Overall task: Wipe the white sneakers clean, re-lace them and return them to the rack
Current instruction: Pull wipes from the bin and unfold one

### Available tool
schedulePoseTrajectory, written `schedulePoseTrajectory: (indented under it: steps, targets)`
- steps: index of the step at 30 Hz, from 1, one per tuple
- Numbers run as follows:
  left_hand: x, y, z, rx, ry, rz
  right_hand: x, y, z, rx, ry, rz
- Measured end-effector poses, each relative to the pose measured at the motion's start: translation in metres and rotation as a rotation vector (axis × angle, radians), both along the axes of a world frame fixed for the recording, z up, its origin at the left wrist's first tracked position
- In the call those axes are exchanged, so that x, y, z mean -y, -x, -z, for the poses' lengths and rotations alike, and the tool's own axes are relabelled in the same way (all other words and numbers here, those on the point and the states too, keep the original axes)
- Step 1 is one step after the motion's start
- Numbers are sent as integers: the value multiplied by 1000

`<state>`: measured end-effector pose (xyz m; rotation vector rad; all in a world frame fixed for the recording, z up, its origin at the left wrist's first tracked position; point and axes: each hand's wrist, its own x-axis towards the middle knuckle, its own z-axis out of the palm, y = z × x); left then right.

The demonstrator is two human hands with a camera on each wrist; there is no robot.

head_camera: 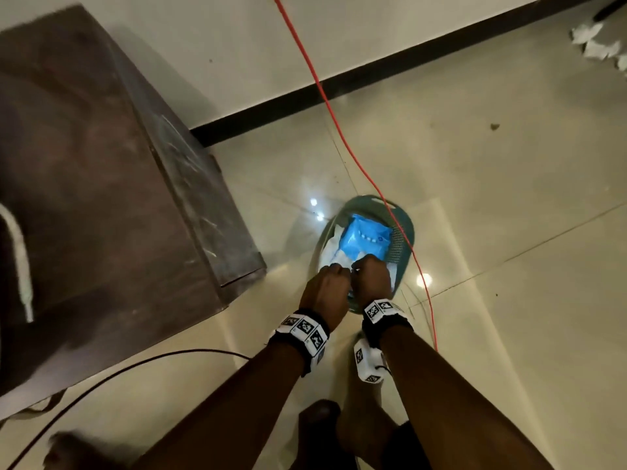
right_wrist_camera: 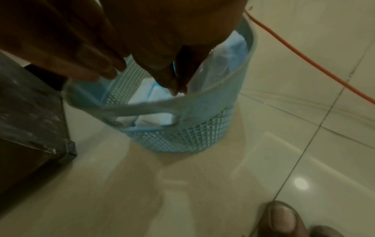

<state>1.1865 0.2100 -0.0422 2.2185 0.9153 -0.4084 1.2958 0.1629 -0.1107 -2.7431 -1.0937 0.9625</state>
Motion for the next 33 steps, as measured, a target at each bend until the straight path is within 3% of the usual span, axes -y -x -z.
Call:
schedulePoseTrajectory:
  steps: [9, 15, 21, 28, 31, 33]
  targets:
    - [-7, -19, 35, -91, -18, 25, -6, -3, 28, 92, 52, -80]
    - [-4, -15, 38, -59, 26, 3, -9, 3, 23, 84, 82, -292]
    - [-10, -13, 40, -36, 47, -41, -4, 0, 29, 130, 92, -394]
    - [-8, -13, 41, -2, 42, -145, 7, -5, 4, 25, -48, -207]
    - [-5, -14, 41, 19, 54, -216, 12, -4, -8, 21, -100, -209]
    - [-2, -15, 43, 40, 79, -239, 15, -8, -9, 15, -151, -97]
